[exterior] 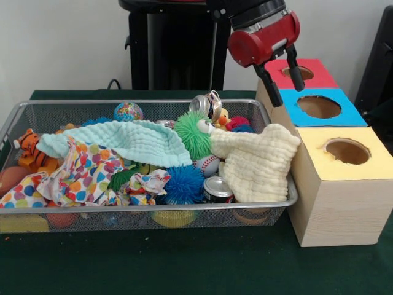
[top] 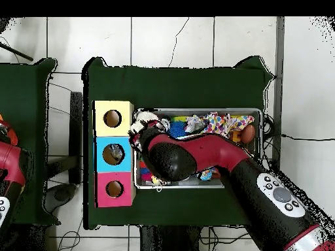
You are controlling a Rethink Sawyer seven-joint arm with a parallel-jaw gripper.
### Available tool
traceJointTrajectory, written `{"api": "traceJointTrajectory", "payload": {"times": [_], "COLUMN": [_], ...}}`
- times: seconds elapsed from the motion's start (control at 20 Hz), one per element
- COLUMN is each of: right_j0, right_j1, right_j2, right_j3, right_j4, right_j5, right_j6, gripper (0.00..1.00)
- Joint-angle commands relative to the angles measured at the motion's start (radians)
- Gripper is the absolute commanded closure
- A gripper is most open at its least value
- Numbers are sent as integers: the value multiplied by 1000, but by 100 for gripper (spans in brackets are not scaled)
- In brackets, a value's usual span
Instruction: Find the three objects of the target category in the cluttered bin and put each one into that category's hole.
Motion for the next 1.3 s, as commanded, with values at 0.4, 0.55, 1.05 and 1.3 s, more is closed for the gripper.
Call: {"api": "traceJointTrajectory", "payload": {"times": [0.4,0.55,1.05,1.3], "right_j0": [-245,-289,-270,-244], "right_j1": [105,106,64,44], "right_j2": [319,379,301,289], "right_j3": [130,138,66,62], "right_j4": [103,134,81,71], "right_j5": [18,43,149,114], "right_j6": [61,66,-22,11], "gripper": [0,0,0,0]}}
